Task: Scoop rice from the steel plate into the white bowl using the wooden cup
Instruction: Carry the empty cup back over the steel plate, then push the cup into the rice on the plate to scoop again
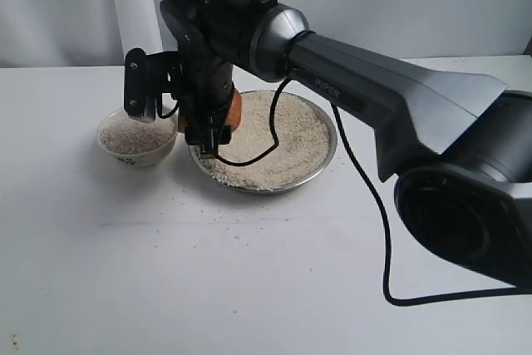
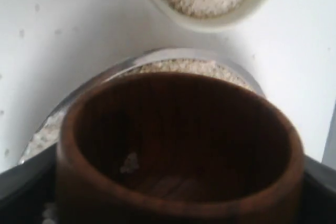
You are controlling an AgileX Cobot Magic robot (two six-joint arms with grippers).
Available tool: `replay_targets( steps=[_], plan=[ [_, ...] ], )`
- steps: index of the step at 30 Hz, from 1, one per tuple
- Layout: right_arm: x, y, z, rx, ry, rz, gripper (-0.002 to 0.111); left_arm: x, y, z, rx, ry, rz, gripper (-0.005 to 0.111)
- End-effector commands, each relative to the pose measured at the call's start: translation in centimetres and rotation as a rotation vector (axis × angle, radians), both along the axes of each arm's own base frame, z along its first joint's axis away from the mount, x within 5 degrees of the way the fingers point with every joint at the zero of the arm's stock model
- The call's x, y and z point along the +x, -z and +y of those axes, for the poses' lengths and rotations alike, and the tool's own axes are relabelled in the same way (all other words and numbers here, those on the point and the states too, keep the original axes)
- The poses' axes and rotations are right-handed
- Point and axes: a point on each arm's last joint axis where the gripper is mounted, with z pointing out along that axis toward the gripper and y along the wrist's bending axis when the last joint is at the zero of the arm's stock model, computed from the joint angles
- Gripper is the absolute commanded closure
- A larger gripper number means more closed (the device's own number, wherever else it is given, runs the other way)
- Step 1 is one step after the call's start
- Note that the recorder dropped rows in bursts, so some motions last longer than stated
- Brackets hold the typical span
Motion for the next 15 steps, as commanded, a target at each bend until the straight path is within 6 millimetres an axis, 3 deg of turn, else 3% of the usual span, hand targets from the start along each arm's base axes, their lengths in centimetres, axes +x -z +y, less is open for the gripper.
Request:
replay_targets(
  steps=[1, 9, 15],
  plan=[
    [0.8, 1.9, 0.6, 0.020, -0.023, -0.030, 0.108, 0.0, -0.1, 0.0, -0.007, 0.006, -0.008, 0.107],
    [1.6, 6.8, -0.1, -0.166, -0.012, -0.032, 0.108, 0.0, -0.1, 0.0, -0.007, 0.006, -0.008, 0.107],
    [2.2, 6.9, -1.8, -0.313, 0.050, -0.062, 0.108, 0.0, -0.1, 0.0, -0.007, 0.006, -0.008, 0.107]
  ],
)
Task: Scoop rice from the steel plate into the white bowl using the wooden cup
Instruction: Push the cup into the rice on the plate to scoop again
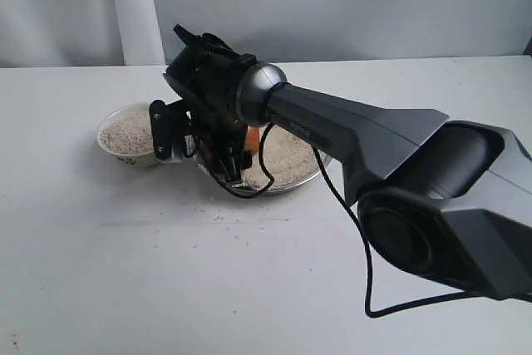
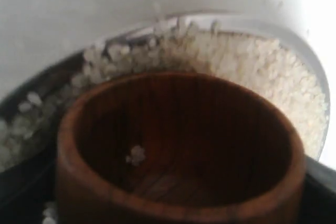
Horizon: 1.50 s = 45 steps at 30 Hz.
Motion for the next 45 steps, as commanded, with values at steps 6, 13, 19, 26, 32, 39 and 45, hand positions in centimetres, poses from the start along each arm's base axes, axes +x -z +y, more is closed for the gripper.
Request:
replay_targets(
  steps=[6, 13, 19, 26, 32, 39, 45],
  plan=[
    [1.0, -1.0, -2.4, -0.195, 0.087, -0.088, 0.108, 0.0, -0.1, 0.0, -0.007, 0.006, -0.008, 0.107],
    [1.1, -4.5, -3.0, -0.185, 0.090, -0.162, 0.108, 0.0, -0.1, 0.0, -0.007, 0.006, -0.008, 0.107],
    [1.8, -4.6, -4.0, -0.201, 0.070, -0.139, 0.108, 0.0, -0.1, 0.0, -0.007, 0.006, -0.008, 0.107],
    [2.2, -2.0, -5.4, -0.323, 0.052, -0.117, 0.108, 0.0, -0.1, 0.0, -0.007, 0.006, -0.008, 0.107],
    [1.9, -0.4, -6.0, -0.368, 0.044, -0.074, 0.108, 0.0, -0.1, 0.0, -0.007, 0.006, -0.008, 0.107],
    [1.4, 0.2, -5.6, -0.312, 0.049, -0.007, 0.108, 0.0, -0.1, 0.0, -0.007, 0.006, -0.008, 0.107],
    [1.3, 1.6, -5.1, -0.270, 0.025, 0.032, 0.108, 0.0, -0.1, 0.0, -0.007, 0.006, -0.008, 0.107]
  ],
)
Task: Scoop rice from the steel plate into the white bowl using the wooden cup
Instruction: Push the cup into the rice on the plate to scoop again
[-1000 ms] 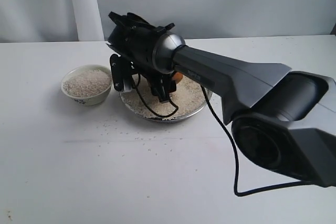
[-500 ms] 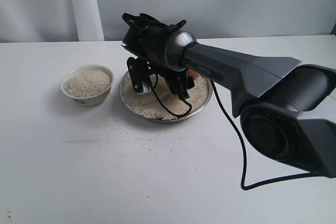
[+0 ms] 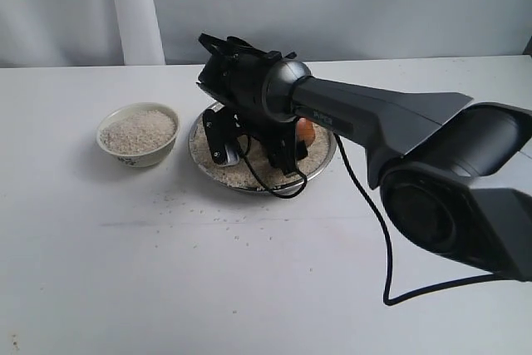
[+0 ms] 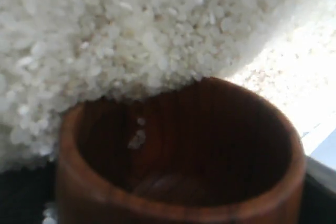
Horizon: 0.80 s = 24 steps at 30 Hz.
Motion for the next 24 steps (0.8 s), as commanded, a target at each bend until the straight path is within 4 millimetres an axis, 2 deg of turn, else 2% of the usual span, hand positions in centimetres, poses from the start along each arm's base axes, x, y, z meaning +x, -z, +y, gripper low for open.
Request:
replay_targets(
  steps=[1, 4, 14, 19, 24],
  plan=[
    [0.0, 2.0, 0.0, 0.009, -0.003, 0.046, 0.108, 0.0, -0.1, 0.0, -0.007, 0.006, -0.008, 0.107],
    [0.2, 3.8, 0.3, 0.022, -0.014, 0.046, 0.108, 0.0, -0.1, 0.0, -0.007, 0.006, -0.008, 0.107],
    [0.2, 4.1, 2.2, 0.271, 0.007, 0.041, 0.108, 0.0, -0.1, 0.0, -0.007, 0.006, -0.008, 0.107],
    [0.2, 4.1, 2.4, 0.317, 0.043, 0.032, 0.108, 0.0, -0.1, 0.0, -0.007, 0.006, -0.008, 0.107],
    [1.0, 4.2, 1.6, 0.404, 0.129, 0.040, 0.108, 0.0, -0.1, 0.0, -0.007, 0.006, -0.008, 0.107]
  ],
)
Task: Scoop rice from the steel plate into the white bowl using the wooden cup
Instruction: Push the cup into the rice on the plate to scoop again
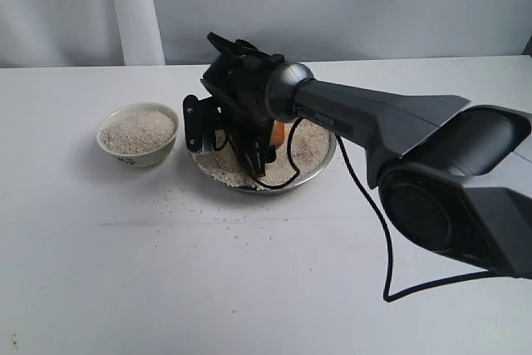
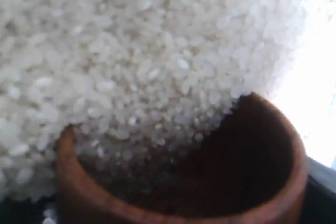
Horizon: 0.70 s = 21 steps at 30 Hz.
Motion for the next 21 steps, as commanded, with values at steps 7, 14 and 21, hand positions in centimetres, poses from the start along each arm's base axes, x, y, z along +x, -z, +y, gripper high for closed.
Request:
replay_targets(
  steps=[7, 14, 21],
  plan=[
    [1.5, 2.9, -2.5, 0.290, 0.235, 0.209, 0.108, 0.0, -0.1, 0.0, -0.007, 0.006, -0.008, 0.107],
    [2.6, 2.8, -3.7, 0.480, 0.302, 0.314, 0.108, 0.0, -0.1, 0.0, -0.007, 0.006, -0.008, 0.107],
    [3.6, 2.7, -5.6, 0.559, 0.379, 0.373, 0.108, 0.0, -0.1, 0.0, -0.007, 0.006, -0.008, 0.107]
  ],
)
